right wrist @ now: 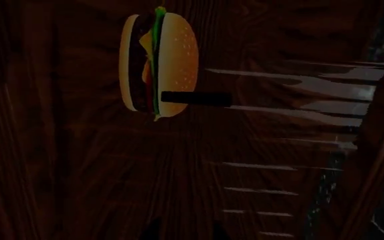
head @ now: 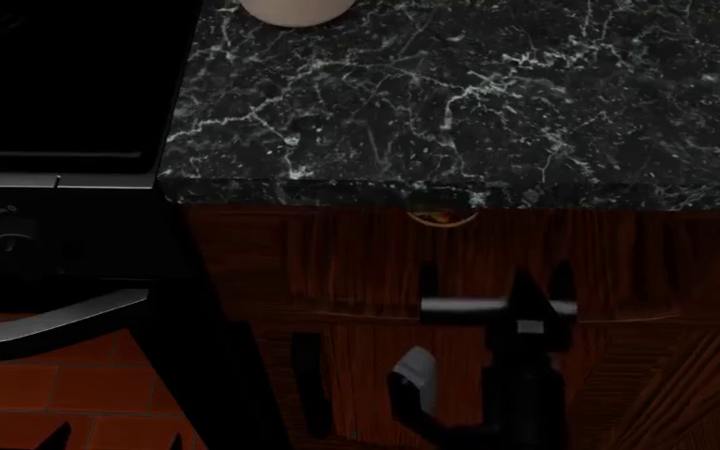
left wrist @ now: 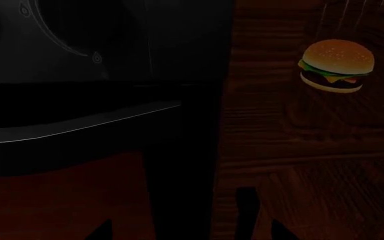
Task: Open the right drawer.
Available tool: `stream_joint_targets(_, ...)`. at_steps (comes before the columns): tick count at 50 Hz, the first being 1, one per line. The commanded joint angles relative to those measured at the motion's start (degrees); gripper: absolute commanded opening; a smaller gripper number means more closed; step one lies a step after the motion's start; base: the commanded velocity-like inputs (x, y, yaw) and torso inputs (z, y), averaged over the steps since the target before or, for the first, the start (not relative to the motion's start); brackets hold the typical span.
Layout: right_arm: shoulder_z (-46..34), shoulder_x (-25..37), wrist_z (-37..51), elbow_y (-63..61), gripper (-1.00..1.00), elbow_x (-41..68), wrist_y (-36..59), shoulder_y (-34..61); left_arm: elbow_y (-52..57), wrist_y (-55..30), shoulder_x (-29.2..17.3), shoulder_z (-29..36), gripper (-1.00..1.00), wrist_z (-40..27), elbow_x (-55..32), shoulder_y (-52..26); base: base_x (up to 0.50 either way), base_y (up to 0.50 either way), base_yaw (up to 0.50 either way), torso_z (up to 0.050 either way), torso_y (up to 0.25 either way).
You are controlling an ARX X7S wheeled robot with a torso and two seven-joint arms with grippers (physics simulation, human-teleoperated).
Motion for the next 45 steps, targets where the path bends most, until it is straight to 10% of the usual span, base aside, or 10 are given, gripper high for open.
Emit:
stream_joint_targets(1,-3.2,2.3,-2.9,-12.1,-1.00,-4.5,5.3,-4.0,-0.1,-0.1,-0.1,0.3,1.00,-0.1,0.0,-0.2,0.00,0.00,0.00,0.000,0.000)
stream_joint_targets(45,-4.7,9.4,-6.8,-31.5,-1.00,-10.8,15.8,-14.4,-0.1,0.2,-0.5,0.7,1.00,-1.0,-0.3,-0.2,0.00,0.00,0.00,0.000,0.000)
